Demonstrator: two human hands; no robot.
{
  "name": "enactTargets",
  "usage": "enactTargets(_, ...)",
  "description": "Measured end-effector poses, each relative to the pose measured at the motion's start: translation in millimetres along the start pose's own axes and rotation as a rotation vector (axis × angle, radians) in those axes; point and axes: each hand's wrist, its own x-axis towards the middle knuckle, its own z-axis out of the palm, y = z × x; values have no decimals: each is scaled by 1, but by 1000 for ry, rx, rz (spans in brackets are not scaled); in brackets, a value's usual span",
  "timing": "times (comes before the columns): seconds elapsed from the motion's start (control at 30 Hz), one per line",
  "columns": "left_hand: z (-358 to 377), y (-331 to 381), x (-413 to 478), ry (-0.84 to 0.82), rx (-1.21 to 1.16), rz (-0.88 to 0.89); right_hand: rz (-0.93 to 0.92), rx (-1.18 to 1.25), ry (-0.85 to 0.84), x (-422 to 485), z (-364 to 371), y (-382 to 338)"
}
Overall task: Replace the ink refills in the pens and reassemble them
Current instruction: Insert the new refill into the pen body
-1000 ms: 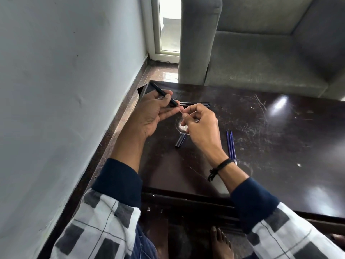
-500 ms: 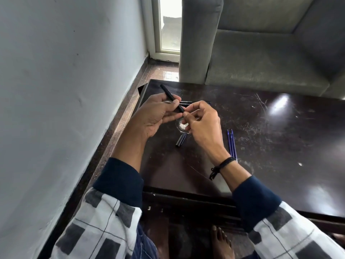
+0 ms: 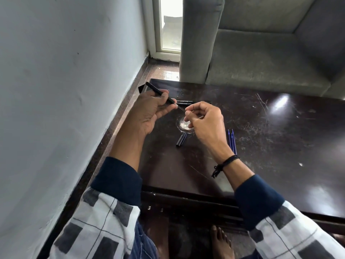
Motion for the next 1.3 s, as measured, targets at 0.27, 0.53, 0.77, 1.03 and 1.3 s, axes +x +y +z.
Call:
enactTargets(0.27, 13, -5, -4, -64, 69, -10, 9, 61, 5, -1, -5, -3)
enactTargets(0.53, 5, -1, -2, 3, 13, -9, 26, 8, 12, 3, -3, 2)
enactTargets(0.77, 6, -1, -4, -11, 14, -21, 36, 40, -23, 6, -6, 6)
enactTargets(1.03, 1, 1, 3, 74, -19, 46, 103, -322, 64, 12, -21, 5)
enactTargets(1.3, 1, -1, 4, 74, -23, 66, 49, -699, -294, 5, -18, 12)
